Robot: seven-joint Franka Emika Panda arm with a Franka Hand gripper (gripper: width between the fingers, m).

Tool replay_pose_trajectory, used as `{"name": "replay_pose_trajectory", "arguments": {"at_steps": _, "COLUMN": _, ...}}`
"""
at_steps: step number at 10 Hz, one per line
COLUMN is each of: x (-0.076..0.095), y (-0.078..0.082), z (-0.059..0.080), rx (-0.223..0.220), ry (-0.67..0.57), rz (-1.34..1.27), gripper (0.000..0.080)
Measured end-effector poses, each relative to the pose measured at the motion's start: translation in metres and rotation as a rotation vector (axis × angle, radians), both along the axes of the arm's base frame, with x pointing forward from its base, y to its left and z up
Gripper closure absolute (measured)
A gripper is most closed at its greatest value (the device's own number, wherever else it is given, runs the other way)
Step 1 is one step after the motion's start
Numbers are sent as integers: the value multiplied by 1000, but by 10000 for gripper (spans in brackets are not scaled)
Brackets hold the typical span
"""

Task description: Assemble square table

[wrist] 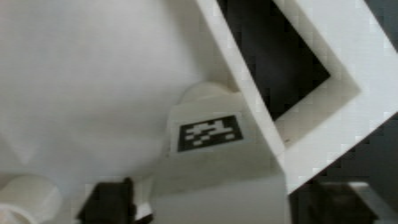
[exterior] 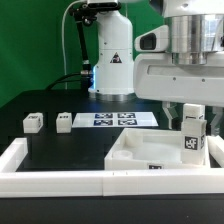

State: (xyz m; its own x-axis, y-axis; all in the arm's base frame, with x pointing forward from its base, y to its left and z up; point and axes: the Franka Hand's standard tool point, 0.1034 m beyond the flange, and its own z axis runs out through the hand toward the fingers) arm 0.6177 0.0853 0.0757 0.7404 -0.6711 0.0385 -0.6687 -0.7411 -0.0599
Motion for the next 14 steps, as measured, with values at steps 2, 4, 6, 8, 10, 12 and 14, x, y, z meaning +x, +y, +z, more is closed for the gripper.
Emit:
{"name": "replay_pose_trajectory", "arguments": {"at_steps": 2, "x": 0, "y": 2, "z": 2, "rx": -1, "ry": -6, "rz": 49, "gripper": 186}}
{"name": "replay_pose_trajectory", "arguments": {"at_steps": 4, "x": -5, "y": 7, "z": 10, "rx": -5, "ry": -12, "rz": 191, "gripper": 151}}
{"name": "replay_pose_trajectory", "arguments": {"at_steps": 6, "x": -12, "y": 3, "z": 25, "rx": -5, "ry": -20, "rz": 315, "gripper": 150}}
{"name": "replay_pose_trajectory", "arguments": {"at_steps": 8, "x": -27, "y": -21, "z": 36, "rx": 0, "ry": -18, "rz": 374, "gripper": 150}}
{"name": "replay_pose_trajectory", "arguments": {"at_steps": 10, "x": -34, "y": -45, "z": 34, "rx": -9, "ry": -9, "rz": 300, "gripper": 150}}
{"name": "replay_pose_trajectory", "arguments": {"at_steps": 12, "x": -34, "y": -41, "z": 33, "rx": -8, "ry": -9, "rz": 310, "gripper": 150}}
{"name": "replay_pose_trajectory", "arguments": {"at_steps": 14, "x": -34, "y": -42, "z": 31, "rx": -10, "ry": -8, "rz": 315, "gripper": 150}}
